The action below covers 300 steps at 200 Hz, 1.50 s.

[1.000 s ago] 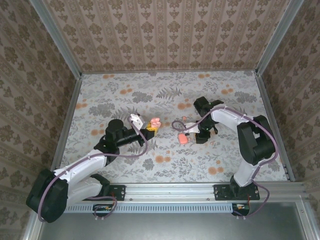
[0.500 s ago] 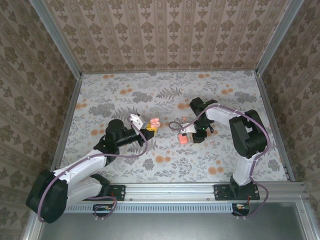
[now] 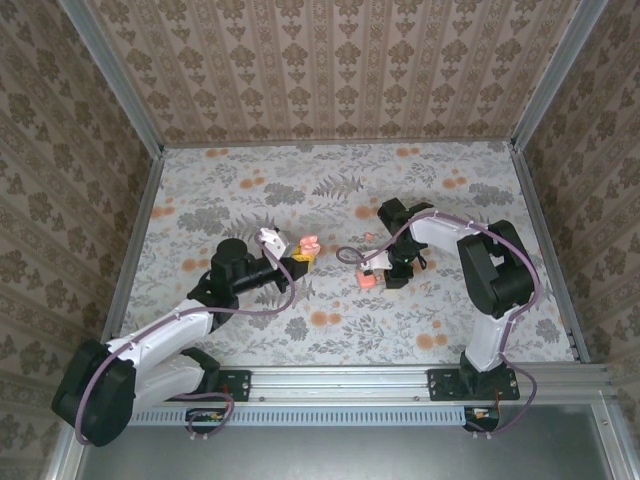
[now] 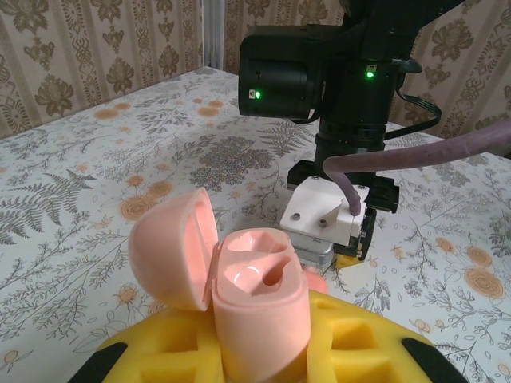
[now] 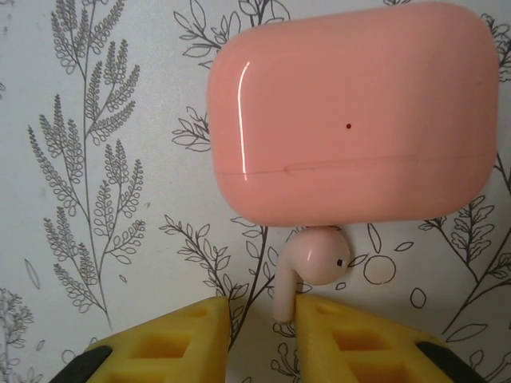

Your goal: Insert the wireless bluetooth earbuds into the charging case

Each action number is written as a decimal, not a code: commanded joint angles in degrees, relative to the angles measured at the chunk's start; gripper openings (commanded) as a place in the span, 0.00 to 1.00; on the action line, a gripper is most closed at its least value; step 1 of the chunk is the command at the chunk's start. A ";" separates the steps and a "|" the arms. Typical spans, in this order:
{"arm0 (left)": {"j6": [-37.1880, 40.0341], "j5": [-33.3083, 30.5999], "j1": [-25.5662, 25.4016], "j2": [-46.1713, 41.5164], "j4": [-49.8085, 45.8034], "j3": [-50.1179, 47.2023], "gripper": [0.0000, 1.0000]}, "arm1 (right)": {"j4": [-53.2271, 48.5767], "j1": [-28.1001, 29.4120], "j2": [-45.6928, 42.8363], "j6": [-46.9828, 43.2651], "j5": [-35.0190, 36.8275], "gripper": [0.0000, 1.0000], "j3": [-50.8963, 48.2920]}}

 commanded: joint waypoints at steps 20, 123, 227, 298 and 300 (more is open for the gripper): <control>-0.10 0.01 0.40 -1.89 0.03 -1.13 0.13 | -2.90 1.07 -2.41 1.99 -2.54 0.28 -2.32; 0.12 -1.02 0.40 -3.81 -0.62 -2.06 0.13 | -2.17 1.90 -7.90 10.83 -3.22 0.29 -2.81; 0.34 -1.40 0.40 -3.83 -0.89 -1.65 0.12 | 6.13 1.97 -23.73 68.47 6.64 0.44 -5.13; 0.16 -1.82 0.31 -3.39 -1.18 -1.23 0.13 | -0.54 3.95 -20.31 82.76 11.76 0.46 -4.60; 0.11 -1.83 0.31 -3.39 -1.21 -1.23 0.13 | -0.53 4.08 -20.06 82.97 11.82 0.46 -4.62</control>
